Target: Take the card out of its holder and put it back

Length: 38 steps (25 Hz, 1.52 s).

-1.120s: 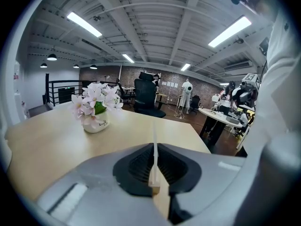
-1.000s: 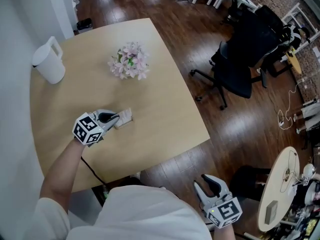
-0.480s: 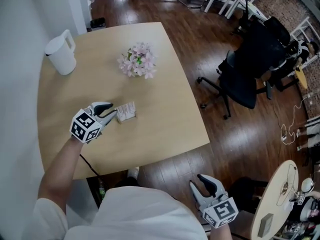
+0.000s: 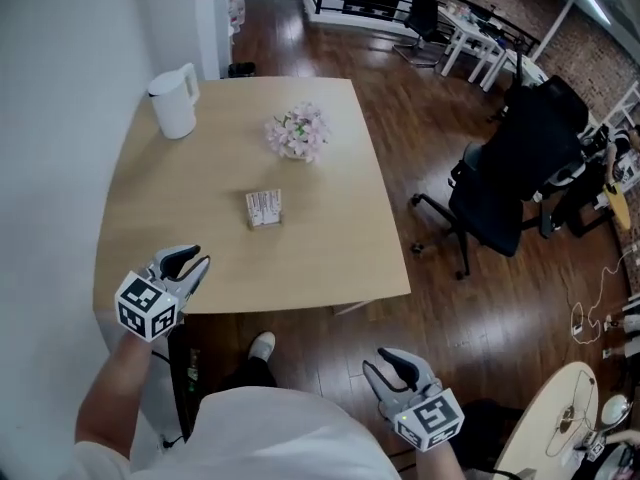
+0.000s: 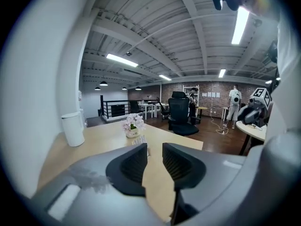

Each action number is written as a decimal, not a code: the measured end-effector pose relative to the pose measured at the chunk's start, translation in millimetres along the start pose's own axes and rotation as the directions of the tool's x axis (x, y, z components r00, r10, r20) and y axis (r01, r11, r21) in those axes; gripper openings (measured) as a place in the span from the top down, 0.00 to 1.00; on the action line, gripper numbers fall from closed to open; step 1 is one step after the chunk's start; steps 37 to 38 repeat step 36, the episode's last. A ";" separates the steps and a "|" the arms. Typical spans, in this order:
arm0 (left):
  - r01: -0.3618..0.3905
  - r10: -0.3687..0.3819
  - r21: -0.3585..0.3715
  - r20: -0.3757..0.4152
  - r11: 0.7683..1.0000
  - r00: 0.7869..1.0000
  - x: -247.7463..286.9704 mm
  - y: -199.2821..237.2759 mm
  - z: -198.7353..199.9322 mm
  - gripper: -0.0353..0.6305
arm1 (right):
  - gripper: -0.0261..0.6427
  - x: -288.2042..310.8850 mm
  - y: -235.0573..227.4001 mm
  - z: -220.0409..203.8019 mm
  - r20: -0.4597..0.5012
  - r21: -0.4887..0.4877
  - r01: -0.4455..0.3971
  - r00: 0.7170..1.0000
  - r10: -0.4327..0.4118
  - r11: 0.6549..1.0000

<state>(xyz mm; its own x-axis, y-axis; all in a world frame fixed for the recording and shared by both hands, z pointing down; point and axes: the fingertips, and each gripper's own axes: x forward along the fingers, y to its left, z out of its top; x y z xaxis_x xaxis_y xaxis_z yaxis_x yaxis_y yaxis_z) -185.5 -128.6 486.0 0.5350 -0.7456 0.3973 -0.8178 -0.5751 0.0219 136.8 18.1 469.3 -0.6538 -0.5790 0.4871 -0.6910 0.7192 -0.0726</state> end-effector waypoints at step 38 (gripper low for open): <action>-0.039 0.039 -0.029 0.016 0.999 0.999 -157.2 -285.2 -54.0 0.82 | 0.76 -134.6 105.8 -75.2 0.057 -0.103 -0.152 0.986 0.158 0.983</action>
